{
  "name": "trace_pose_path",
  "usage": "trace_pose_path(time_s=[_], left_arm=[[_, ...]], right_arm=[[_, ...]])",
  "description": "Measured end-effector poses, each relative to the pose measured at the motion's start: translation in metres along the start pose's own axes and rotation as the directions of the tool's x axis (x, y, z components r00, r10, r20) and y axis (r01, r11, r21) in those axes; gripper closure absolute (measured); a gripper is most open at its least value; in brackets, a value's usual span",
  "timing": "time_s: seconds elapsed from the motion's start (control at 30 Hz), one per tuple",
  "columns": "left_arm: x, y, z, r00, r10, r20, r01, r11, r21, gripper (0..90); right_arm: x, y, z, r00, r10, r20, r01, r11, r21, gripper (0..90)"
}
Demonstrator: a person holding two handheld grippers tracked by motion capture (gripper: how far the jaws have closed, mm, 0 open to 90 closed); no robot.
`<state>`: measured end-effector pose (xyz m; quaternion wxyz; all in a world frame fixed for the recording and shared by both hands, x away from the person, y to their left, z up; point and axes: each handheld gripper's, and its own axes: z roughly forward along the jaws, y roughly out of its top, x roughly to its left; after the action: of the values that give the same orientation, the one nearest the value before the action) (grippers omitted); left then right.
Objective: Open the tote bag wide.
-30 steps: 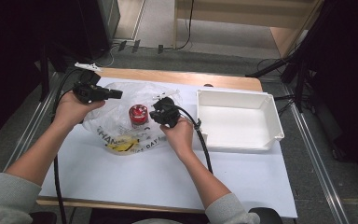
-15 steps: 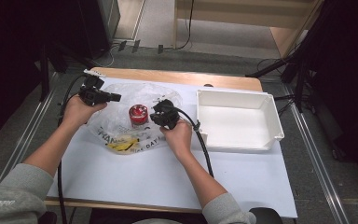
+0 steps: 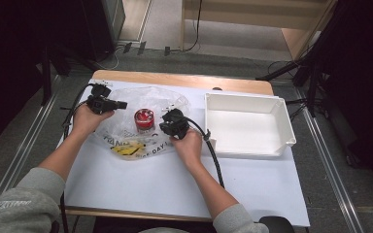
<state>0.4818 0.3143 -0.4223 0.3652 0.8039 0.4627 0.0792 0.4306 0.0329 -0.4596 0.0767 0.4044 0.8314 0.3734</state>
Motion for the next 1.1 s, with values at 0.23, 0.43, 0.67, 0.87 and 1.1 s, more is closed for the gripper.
trace_pose_path(time_s=[0.23,0.43,0.67,0.87,1.1], left_arm=[[-0.001,-0.005,0.018,0.9998,0.012,0.019,-0.012,0.9996,0.027,90.0],[-0.005,-0.007,0.031,0.9996,0.024,0.016,-0.025,0.9992,0.031,90.0],[-0.006,-0.008,0.041,0.9996,0.026,0.013,-0.026,0.9992,0.031,90.0],[-0.006,-0.010,0.045,0.9998,0.015,0.009,-0.015,0.9997,0.018,90.0],[-0.007,-0.011,0.045,0.9994,0.027,-0.022,-0.027,0.9996,-0.001,90.0]], right_arm=[[0.000,-0.008,0.001,1.0000,-0.006,0.006,0.006,1.000,0.009,90.0],[0.004,-0.014,-0.001,0.9998,-0.017,0.009,0.017,1.000,0.012,90.0],[0.007,-0.021,-0.005,0.9996,-0.030,0.004,0.030,1.000,0.009,90.0],[0.009,-0.026,-0.009,0.9988,-0.049,0.004,0.049,0.999,0.003,90.0],[0.009,-0.034,-0.012,0.9986,-0.052,-0.002,0.052,0.998,-0.025,90.0]])
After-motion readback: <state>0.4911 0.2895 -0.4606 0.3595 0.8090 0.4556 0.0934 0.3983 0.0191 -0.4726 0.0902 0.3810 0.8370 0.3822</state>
